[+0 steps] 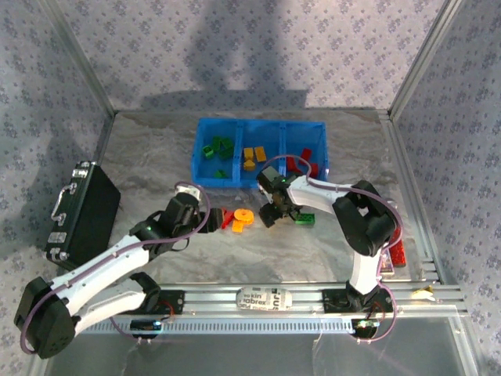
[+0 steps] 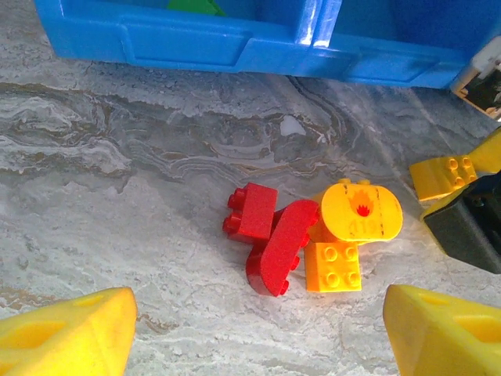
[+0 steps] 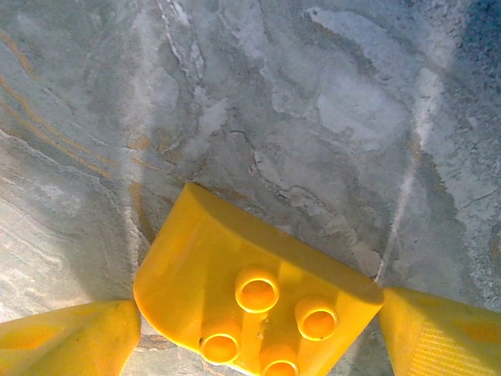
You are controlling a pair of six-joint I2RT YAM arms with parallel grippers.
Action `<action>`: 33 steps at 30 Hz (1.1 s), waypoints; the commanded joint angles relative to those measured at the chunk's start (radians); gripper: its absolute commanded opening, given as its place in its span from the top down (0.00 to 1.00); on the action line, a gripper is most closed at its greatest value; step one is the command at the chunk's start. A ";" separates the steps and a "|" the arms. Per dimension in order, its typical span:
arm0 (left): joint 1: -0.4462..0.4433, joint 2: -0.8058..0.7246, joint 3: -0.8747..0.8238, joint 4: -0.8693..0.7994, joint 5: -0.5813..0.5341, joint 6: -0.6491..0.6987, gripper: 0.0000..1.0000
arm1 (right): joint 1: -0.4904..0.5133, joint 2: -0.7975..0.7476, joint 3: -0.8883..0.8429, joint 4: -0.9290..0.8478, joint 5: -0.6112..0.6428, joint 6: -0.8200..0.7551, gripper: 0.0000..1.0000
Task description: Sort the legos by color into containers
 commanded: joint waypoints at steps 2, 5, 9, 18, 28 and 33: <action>-0.005 -0.024 0.005 0.011 -0.019 0.002 0.17 | -0.004 0.097 0.011 0.122 0.100 -0.012 0.14; -0.004 -0.025 0.008 0.009 -0.020 0.005 0.17 | -0.010 0.116 0.029 0.118 0.081 -0.014 0.16; -0.004 -0.031 0.007 0.007 -0.024 0.004 0.17 | -0.011 0.125 0.027 0.128 0.048 -0.011 0.24; -0.003 -0.033 0.006 0.008 -0.027 0.007 0.17 | -0.004 0.098 0.001 0.117 0.051 0.004 0.38; -0.003 -0.032 0.011 0.011 -0.027 0.013 0.17 | -0.034 0.052 0.072 0.060 -0.008 -0.135 0.18; -0.002 -0.059 -0.003 0.003 -0.030 0.001 0.17 | -0.049 0.119 0.133 0.034 -0.066 -0.198 0.20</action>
